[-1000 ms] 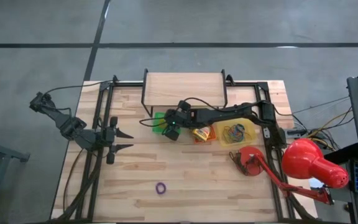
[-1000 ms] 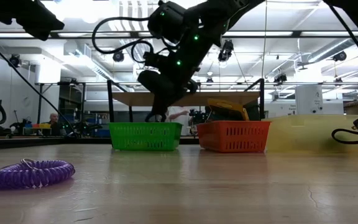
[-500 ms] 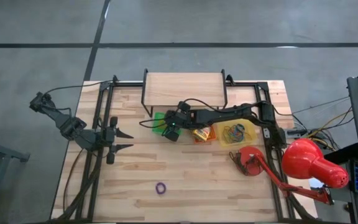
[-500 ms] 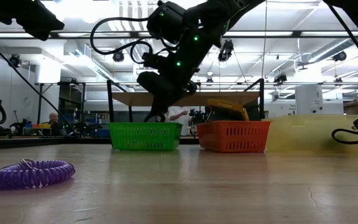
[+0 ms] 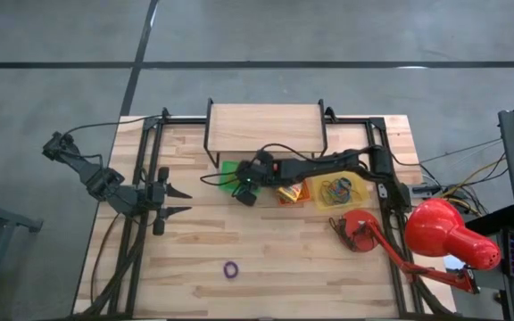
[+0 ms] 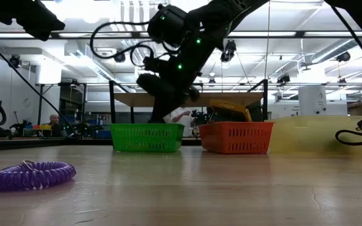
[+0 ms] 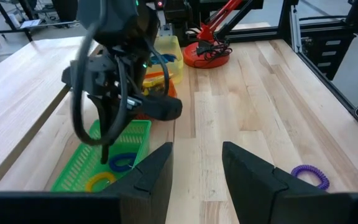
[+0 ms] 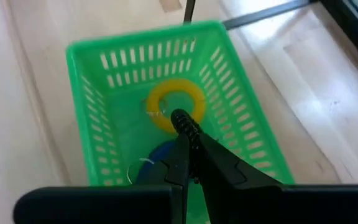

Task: Pick & Place Office Desk Supplies
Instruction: Put the black spring rubber band into the green bin, then put the purple spring rubber band into the green bin

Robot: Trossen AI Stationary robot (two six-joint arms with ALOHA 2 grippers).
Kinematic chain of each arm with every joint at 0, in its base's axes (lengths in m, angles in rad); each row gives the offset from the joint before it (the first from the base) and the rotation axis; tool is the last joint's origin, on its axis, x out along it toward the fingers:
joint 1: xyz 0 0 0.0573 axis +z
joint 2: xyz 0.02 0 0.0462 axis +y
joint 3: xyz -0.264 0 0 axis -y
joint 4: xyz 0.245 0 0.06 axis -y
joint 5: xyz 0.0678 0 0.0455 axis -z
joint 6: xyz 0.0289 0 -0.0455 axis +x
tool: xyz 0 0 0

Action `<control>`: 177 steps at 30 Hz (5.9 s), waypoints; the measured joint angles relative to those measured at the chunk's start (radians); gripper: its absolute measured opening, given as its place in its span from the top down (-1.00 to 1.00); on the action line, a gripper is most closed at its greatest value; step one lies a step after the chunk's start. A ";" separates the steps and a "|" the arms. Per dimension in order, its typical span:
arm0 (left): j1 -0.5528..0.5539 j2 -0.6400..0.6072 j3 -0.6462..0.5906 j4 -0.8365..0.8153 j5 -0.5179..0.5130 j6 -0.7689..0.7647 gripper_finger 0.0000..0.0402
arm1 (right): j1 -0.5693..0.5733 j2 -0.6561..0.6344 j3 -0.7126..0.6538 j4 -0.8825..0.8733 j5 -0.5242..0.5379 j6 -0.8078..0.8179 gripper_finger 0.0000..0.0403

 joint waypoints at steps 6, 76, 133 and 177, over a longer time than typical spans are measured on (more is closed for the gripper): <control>0.000 0.000 0.000 0.000 0.000 0.000 0.30 | -0.001 -0.003 0.002 0.002 -0.005 -0.013 0.84; 0.000 0.000 0.000 0.000 0.000 0.000 0.30 | 0.397 -0.038 0.183 -0.044 0.004 -0.219 0.68; 0.000 0.000 0.000 0.000 0.000 0.000 0.30 | 0.513 0.194 0.033 0.324 -0.036 0.284 0.36; 0.000 0.000 0.000 0.000 0.000 0.000 0.30 | 0.510 0.265 0.038 0.396 -0.035 0.272 0.80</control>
